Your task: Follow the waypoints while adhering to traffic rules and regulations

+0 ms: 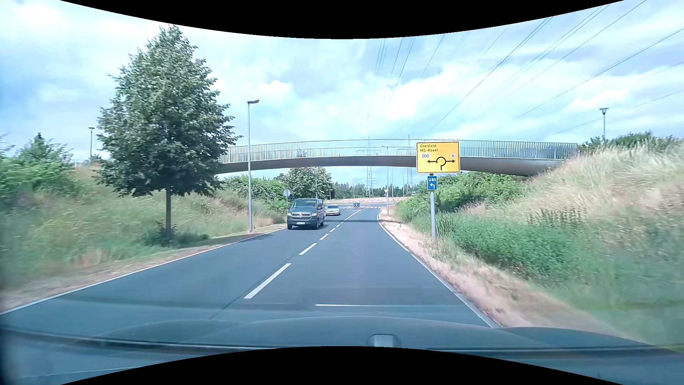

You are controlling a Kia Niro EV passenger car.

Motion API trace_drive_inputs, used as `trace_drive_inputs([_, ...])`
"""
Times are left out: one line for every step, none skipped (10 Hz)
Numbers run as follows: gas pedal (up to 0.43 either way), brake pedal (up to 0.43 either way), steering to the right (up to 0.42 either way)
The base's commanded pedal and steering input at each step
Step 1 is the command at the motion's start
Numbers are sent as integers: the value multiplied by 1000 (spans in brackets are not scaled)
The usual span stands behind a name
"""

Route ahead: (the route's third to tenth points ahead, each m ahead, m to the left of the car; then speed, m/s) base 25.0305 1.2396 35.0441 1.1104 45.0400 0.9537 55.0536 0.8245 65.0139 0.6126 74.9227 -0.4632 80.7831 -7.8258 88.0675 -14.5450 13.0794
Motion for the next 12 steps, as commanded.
trace_drive_inputs([98,18,6])
trace_drive_inputs([98,12,7])
trace_drive_inputs([98,18,7])
trace_drive_inputs([98,12,5])
trace_drive_inputs([98,12,2])
trace_drive_inputs([98,18,1])
trace_drive_inputs([67,18,2])
trace_drive_inputs([8,18,4])
trace_drive_inputs([0,12,4])
trace_drive_inputs([0,12,4])
trace_drive_inputs([0,18,4])
trace_drive_inputs([0,12,5])
